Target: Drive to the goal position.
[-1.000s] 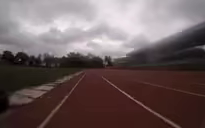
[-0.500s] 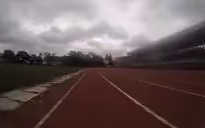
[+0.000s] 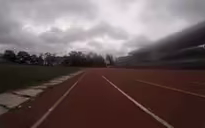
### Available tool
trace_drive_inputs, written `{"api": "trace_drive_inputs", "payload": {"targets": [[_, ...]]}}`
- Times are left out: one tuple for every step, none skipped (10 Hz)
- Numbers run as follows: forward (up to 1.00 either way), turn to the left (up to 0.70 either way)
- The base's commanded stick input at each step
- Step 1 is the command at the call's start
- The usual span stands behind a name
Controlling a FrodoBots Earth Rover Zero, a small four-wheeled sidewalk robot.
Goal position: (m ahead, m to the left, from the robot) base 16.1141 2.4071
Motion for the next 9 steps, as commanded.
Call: {"api": "trace_drive_inputs", "payload": {"targets": [[0.7,0.0],[0.7,0.0],[0.7,0.0],[0.7,0.0],[0.7,0.0],[0.7,0.0],[0.7,0.0],[0.7,0.0],[0.7,0.0]]}}
